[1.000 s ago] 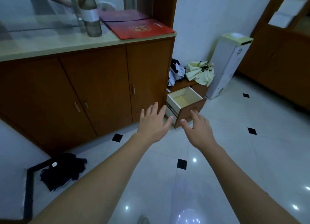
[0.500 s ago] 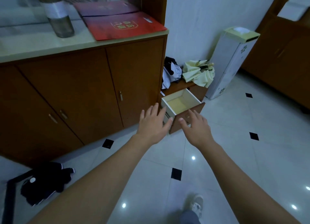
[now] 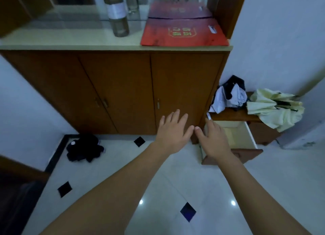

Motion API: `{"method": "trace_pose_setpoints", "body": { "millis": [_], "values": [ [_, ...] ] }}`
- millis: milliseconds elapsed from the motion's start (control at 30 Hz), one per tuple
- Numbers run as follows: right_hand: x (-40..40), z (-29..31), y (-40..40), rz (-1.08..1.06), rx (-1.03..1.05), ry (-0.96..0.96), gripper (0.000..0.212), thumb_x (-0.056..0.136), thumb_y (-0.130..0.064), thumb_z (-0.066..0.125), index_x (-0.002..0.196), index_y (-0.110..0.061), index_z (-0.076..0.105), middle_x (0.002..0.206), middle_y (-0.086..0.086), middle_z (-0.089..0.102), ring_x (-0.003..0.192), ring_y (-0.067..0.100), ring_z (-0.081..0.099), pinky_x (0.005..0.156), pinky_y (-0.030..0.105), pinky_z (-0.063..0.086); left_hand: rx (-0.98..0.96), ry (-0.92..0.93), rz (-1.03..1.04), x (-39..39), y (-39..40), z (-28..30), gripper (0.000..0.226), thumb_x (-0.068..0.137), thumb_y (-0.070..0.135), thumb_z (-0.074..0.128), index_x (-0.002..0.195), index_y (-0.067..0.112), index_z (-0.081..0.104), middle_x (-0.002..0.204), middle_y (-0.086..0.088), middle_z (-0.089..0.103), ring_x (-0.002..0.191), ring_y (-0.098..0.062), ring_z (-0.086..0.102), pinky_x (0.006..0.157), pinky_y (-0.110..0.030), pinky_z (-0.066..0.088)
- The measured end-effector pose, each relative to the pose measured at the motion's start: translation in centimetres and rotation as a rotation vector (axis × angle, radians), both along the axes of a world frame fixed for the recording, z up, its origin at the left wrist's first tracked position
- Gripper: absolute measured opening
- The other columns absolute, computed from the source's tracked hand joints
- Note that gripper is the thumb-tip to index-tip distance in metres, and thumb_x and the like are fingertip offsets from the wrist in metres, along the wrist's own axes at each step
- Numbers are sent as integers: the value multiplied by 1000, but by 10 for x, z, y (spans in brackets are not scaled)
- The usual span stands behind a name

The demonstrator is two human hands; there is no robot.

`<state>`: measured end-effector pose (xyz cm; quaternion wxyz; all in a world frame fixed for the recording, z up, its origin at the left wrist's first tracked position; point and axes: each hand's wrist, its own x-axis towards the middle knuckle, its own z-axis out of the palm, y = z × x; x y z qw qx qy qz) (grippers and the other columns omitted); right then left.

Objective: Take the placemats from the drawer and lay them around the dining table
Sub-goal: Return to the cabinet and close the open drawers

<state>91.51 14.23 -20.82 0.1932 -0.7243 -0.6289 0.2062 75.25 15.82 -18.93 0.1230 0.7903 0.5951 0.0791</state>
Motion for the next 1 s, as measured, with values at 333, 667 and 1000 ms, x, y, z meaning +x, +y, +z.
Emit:
{"method": "trace_pose_setpoints", "body": {
  "millis": [333, 667, 1000],
  "values": [
    [0, -8, 61, 155, 18, -13, 69, 95, -59, 35, 149, -16, 32, 153, 9, 37, 140, 30, 32, 113, 50, 30, -19, -12, 111, 0, 44, -7, 61, 101, 55, 20, 154, 26, 22, 163, -5, 16, 149, -25, 14, 120, -47, 8],
    [118, -3, 106, -108, 22, -27, 56, 96, -45, 50, 140, -10, 46, 141, 10, 50, 132, 29, 41, 109, 40, 33, -73, -78, -91, 106, 133, -32, 58, 102, 52, 23, 153, 23, 27, 161, -8, 21, 146, -28, 20, 118, -47, 13],
    [223, -28, 157, -136, -29, -69, 62, 96, -46, 48, 147, -12, 37, 151, 9, 40, 139, 31, 32, 112, 46, 30, -137, -26, -36, 196, 182, -54, 60, 102, 53, 22, 154, 24, 20, 162, -8, 17, 147, -29, 19, 119, -47, 13]
  ]
}}
